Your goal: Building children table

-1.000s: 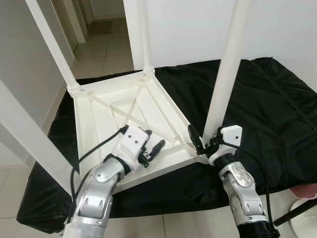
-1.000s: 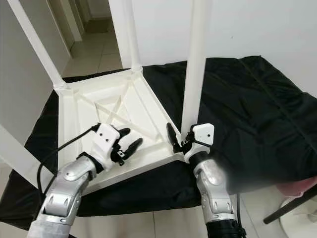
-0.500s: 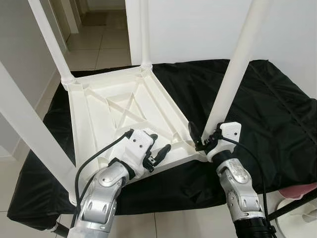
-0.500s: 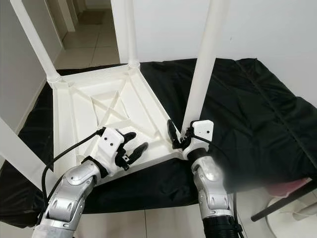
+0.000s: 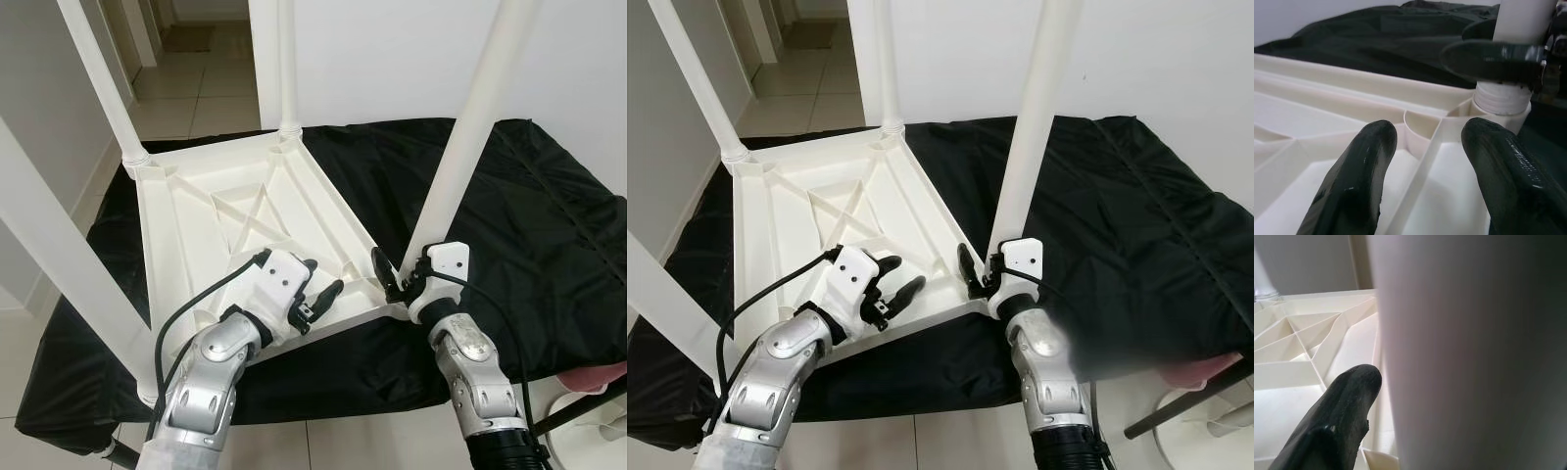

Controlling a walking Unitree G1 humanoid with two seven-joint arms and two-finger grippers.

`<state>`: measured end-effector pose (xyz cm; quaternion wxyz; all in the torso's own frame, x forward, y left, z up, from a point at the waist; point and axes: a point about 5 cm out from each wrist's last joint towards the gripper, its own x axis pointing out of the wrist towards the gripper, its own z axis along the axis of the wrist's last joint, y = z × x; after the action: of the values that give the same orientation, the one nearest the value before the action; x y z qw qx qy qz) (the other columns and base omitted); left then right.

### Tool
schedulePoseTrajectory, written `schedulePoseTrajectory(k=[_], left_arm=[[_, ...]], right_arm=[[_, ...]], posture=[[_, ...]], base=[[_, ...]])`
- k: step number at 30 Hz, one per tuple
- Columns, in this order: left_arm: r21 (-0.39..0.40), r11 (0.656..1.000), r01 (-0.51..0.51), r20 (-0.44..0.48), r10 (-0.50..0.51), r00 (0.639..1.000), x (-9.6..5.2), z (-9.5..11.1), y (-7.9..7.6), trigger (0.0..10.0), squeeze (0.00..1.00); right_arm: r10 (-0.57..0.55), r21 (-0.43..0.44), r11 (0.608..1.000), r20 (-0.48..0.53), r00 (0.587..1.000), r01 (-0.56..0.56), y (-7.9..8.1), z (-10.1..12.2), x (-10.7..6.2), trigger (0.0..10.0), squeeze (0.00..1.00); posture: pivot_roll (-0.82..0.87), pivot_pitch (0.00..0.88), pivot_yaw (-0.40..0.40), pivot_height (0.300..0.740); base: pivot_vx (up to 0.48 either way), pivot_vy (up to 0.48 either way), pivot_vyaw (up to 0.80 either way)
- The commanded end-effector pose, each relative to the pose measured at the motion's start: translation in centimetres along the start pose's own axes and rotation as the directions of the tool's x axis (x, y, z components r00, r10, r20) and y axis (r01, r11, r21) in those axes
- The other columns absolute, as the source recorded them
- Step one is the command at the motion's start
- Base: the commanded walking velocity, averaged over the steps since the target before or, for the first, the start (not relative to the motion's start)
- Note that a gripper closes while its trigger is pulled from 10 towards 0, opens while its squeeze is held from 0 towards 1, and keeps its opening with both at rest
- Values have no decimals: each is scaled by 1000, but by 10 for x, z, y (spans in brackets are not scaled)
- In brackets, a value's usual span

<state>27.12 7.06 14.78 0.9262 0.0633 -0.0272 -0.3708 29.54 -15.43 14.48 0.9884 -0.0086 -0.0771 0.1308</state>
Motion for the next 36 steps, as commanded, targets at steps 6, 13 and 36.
schedulePoseTrajectory(k=[6,13,36], left_arm=[[-2,999,45,-36,-45,998,-12,-6,-9,10000,0],[28,998,61,-51,-59,997,-18,-8,-10,10000,0],[71,997,-6,-29,8,1000,-11,1,-5,10000,0]], right_arm=[[85,-63,994,-29,996,-86,-14,1,-4,10000,0],[186,-96,977,-60,981,-191,-22,0,2,10000,0],[213,-80,971,-130,968,-224,-22,-12,16,10000,0]], posture=[[-27,0,20,740],[-51,31,44,740],[-37,25,54,740]], base=[[0,0,0],[0,0,0],[0,0,0]])
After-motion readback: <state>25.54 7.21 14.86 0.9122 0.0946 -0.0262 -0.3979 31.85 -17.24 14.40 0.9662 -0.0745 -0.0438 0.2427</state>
